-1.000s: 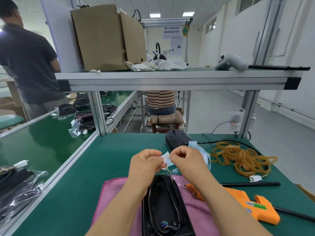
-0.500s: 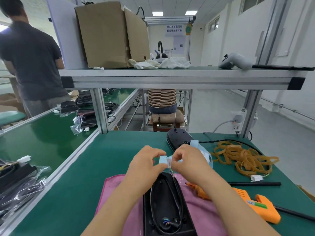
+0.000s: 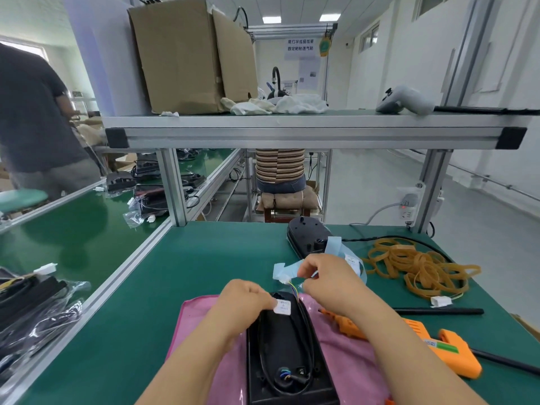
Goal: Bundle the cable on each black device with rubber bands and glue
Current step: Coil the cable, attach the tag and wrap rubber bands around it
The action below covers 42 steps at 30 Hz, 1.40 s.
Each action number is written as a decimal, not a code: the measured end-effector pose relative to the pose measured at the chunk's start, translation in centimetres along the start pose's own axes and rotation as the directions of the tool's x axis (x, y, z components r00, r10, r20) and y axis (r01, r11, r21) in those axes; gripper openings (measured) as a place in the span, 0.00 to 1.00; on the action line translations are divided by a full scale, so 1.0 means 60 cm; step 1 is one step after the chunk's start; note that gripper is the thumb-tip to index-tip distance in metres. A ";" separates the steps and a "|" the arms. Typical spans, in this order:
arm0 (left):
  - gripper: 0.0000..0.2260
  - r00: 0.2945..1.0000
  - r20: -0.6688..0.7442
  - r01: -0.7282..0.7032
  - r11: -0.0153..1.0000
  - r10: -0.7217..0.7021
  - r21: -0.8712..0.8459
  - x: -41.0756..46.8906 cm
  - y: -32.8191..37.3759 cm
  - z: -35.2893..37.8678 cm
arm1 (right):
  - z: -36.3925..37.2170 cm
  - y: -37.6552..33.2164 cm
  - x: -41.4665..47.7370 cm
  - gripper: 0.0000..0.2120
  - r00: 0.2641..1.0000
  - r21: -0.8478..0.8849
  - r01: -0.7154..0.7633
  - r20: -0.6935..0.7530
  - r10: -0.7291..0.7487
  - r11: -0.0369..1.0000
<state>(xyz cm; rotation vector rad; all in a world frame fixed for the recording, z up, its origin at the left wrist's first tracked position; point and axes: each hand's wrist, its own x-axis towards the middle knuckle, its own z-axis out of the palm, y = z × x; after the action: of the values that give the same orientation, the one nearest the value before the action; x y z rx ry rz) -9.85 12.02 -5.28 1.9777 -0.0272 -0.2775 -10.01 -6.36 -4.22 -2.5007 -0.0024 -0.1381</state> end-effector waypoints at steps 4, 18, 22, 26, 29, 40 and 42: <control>0.05 0.998 -0.019 0.063 0.997 -0.062 0.050 -0.007 -0.017 0.012 | 0.016 0.002 -0.006 0.11 0.998 0.019 -0.028 0.059 0.027 0.999; 0.12 0.969 -0.134 0.006 0.522 0.208 0.853 -0.028 0.004 0.052 | 0.049 -0.005 -0.020 0.12 0.989 -0.065 -0.082 0.120 0.089 0.995; 0.09 0.962 -0.141 -0.014 0.559 0.234 0.829 -0.031 0.001 0.043 | 0.051 -0.003 -0.021 0.15 0.986 -0.047 -0.118 0.113 0.122 0.992; 0.22 0.939 -0.195 -0.069 0.710 0.283 0.701 -0.023 -0.028 0.033 | 0.050 -0.004 -0.020 0.16 0.983 -0.011 -0.129 0.128 0.129 0.992; 0.32 0.979 -0.150 -0.075 0.934 0.135 0.350 -0.005 -0.053 0.033 | 0.051 0.000 -0.020 0.17 0.978 0.057 -0.145 0.158 0.134 0.988; 0.18 0.990 -0.102 -0.076 0.978 0.098 0.197 0.017 -0.085 0.051 | 0.049 0.015 -0.031 0.07 0.963 0.203 -0.163 0.245 0.111 0.966; 0.16 0.983 -0.143 -0.078 0.967 0.115 0.244 0.016 -0.084 0.056 | 0.050 0.014 -0.031 0.07 0.966 0.194 -0.156 0.233 0.109 0.969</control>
<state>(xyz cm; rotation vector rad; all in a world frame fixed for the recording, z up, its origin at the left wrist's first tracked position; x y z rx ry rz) -10.14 10.92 -11.34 2.2235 -0.0580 -0.0558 -11.54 -5.21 -7.28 -2.2828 0.0561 0.1883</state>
